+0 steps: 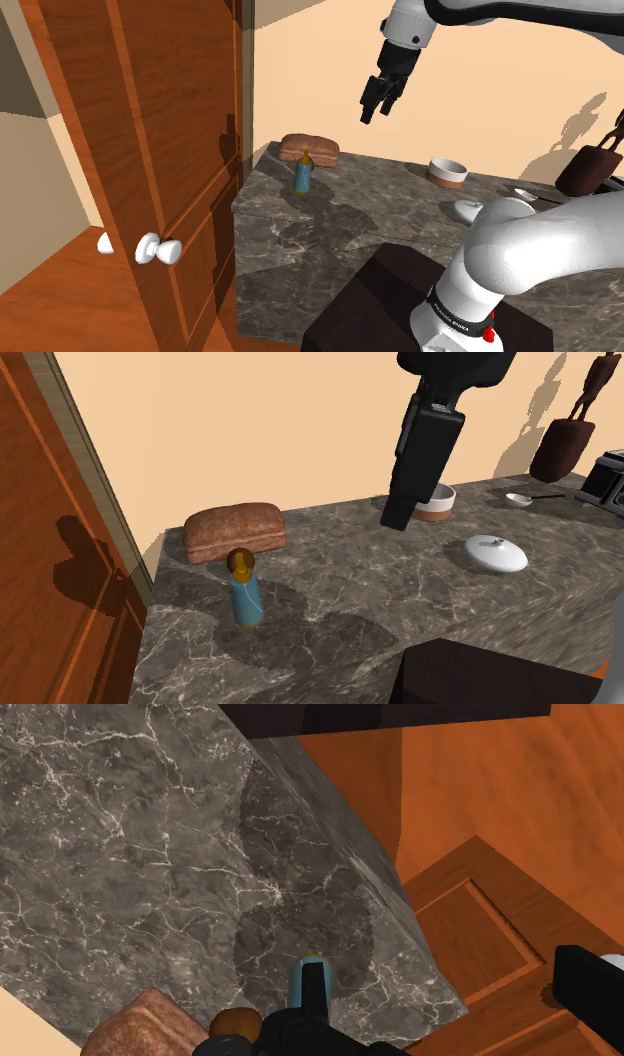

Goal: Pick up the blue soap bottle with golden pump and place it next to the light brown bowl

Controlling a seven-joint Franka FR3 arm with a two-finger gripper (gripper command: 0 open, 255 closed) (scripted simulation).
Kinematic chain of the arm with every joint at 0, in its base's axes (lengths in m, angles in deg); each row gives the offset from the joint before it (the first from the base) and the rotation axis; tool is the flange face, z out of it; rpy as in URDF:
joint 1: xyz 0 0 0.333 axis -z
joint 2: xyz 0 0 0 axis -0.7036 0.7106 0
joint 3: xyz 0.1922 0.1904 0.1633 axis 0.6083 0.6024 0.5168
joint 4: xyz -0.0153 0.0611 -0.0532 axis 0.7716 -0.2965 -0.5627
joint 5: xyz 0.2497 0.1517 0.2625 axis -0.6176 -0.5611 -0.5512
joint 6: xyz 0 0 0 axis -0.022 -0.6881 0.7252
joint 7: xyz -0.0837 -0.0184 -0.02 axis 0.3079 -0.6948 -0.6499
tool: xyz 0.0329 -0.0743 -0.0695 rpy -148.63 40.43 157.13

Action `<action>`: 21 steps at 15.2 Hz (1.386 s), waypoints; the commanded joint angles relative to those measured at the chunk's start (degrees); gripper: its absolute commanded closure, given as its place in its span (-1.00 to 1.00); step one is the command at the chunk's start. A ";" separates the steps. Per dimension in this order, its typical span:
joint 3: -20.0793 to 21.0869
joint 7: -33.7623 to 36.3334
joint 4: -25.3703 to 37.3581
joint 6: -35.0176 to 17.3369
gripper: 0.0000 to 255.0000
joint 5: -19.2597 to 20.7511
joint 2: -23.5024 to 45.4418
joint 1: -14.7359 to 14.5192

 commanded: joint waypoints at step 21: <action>-5.13 -10.98 22.95 -10.53 -1.00 1.81 47.50 0.86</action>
